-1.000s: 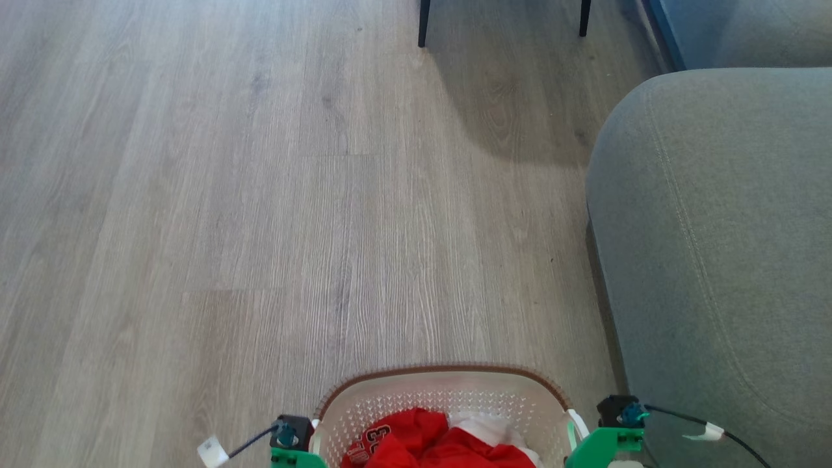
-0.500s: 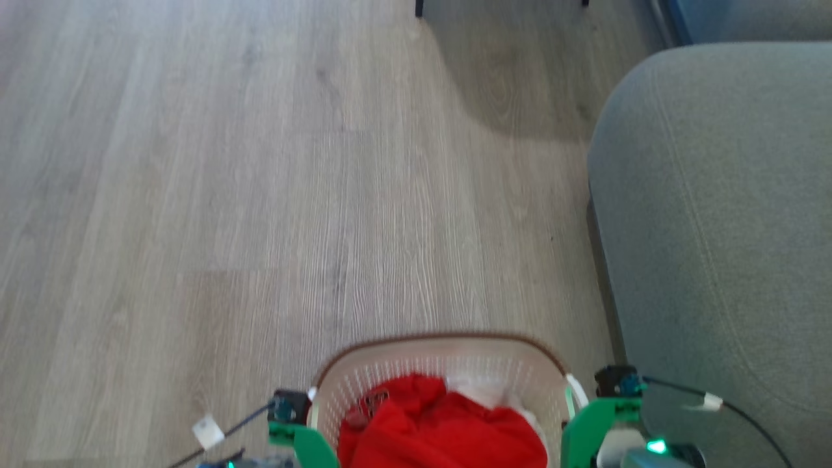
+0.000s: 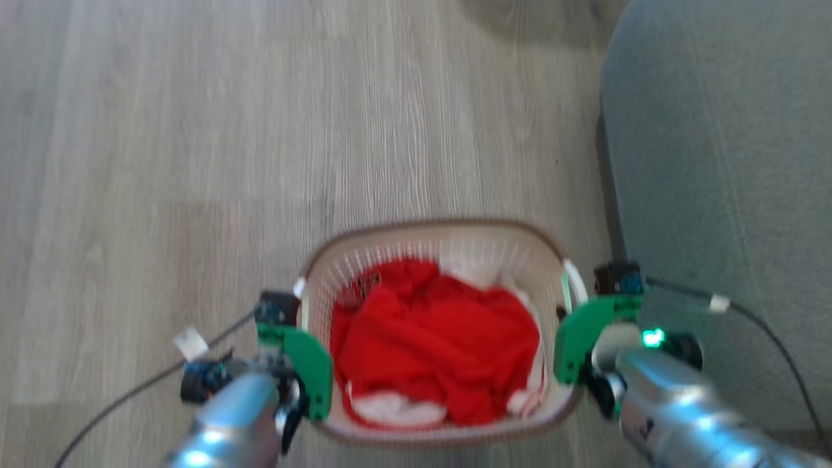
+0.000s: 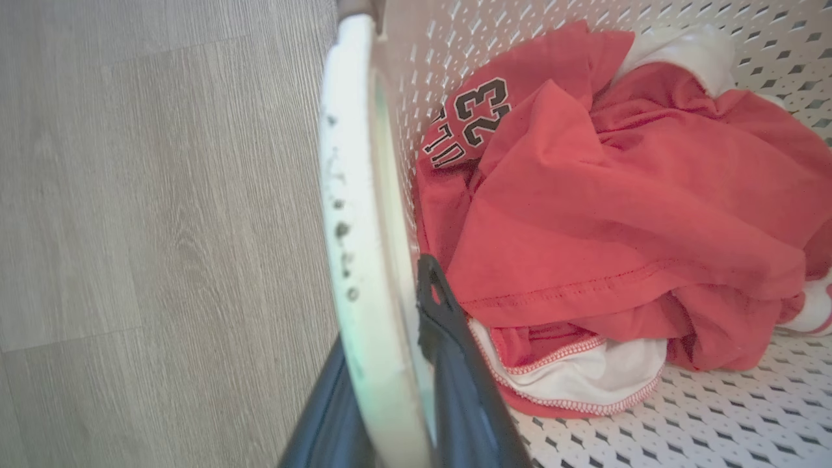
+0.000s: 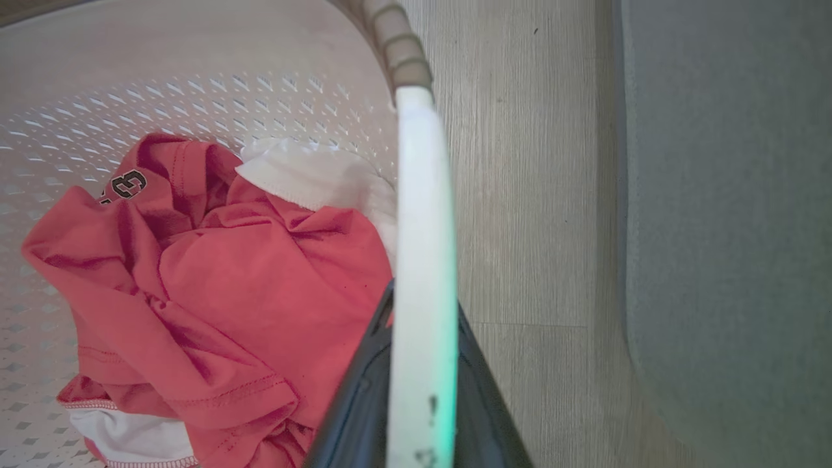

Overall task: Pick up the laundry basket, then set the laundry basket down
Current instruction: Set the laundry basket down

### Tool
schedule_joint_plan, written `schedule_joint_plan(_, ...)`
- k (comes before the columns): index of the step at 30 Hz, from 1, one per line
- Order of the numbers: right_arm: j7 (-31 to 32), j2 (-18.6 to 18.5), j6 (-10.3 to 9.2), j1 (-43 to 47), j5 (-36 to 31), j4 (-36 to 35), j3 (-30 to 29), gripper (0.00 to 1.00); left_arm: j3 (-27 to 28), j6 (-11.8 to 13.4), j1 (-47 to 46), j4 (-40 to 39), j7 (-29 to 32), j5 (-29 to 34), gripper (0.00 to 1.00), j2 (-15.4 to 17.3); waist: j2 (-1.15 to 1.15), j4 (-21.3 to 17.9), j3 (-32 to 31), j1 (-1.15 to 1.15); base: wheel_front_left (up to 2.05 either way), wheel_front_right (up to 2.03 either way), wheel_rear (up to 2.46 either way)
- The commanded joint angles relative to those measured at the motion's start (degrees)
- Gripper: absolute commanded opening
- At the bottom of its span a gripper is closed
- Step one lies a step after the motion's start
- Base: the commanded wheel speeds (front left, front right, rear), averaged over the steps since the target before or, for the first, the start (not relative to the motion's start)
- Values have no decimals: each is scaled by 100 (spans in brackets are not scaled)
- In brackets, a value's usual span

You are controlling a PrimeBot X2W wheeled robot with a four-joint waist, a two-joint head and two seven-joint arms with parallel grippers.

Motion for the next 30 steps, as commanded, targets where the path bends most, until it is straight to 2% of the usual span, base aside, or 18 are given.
schedule_joint_plan(1, -187, -65, 7, -392, -35, -16, 60, 0, 134, 71, -366, 64, -110, 33, 0, 184, 0, -38, 520, -1, 0, 0, 0)
schedule_joint_plan(13, -429, -65, 7, -1598, -284, 42, -66, 0, 245, 127, -1584, 102, -468, 62, 0, 191, 0, -53, 2048, -1, 0, 0, 0)
schedule_joint_plan(21, -483, -113, 7, -2248, -920, 45, -673, 0, 281, 195, -2292, 128, -733, 127, 0, 197, 0, -59, 3024, -1, 0, 0, 0)
schedule_joint_plan(30, -500, -100, 7, -2492, -1622, 46, -1324, 0, 314, 235, -2678, 140, -881, 182, 0, 191, 0, -18, 3548, -1, 0, 0, 0)
